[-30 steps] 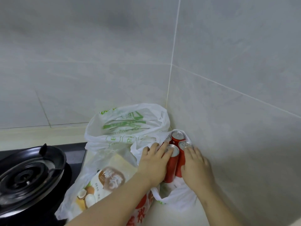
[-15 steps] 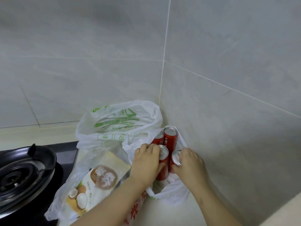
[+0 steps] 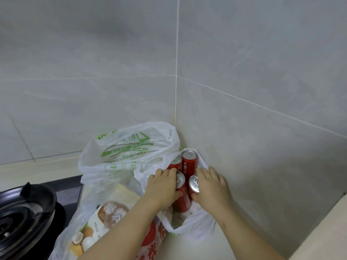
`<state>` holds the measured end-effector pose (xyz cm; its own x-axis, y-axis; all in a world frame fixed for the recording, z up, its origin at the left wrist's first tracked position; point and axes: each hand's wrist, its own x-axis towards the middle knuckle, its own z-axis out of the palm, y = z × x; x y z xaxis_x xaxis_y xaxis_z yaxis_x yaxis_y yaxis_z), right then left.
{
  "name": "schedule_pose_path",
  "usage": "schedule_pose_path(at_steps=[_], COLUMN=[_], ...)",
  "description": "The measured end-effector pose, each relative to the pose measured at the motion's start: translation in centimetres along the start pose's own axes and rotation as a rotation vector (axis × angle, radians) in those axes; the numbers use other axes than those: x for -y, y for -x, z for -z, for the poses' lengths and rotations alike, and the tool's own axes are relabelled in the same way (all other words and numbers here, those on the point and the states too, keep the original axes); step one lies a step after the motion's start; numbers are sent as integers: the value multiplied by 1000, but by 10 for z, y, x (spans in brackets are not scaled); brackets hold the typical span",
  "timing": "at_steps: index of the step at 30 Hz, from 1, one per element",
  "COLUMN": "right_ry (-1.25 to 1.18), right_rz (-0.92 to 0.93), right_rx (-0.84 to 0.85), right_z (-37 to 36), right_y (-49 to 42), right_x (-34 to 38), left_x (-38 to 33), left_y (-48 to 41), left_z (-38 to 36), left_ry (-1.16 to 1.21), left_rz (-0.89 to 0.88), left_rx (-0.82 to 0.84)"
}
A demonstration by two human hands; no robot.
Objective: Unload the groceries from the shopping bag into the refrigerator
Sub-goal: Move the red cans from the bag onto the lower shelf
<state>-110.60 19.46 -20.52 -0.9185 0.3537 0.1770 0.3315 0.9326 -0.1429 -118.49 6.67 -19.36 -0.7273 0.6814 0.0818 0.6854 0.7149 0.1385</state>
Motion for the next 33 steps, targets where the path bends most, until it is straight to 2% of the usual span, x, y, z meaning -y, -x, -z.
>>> schedule_pose_path(at_steps=[8, 11, 13, 16, 19, 25, 33], right_ry=[34, -5, -64, -206, -430, -894, -1206], right_rz=[23, 8, -19, -46, -93, -47, 40], right_rx=[-31, -81, -118, -215, -302, -403, -414], right_z=[-6, -6, -6, 5, 26, 64, 73], right_y=[-6, -6, -4, 2, 9, 29, 58], right_x=[-5, -6, -6, -4, 5, 41, 88], left_x=[-6, -6, -5, -4, -9, -1, 34], left_y=[0, 1, 3, 12, 25, 56, 126], left_z=[-12, -15, -18, -15, 7, 44, 72], left_ry=[-36, 86, 301, 746, 993, 1163, 1260], left_rz=[23, 44, 65, 162, 197, 212, 248], left_rx=[-74, -109, -139, -272, -417, -588, -665])
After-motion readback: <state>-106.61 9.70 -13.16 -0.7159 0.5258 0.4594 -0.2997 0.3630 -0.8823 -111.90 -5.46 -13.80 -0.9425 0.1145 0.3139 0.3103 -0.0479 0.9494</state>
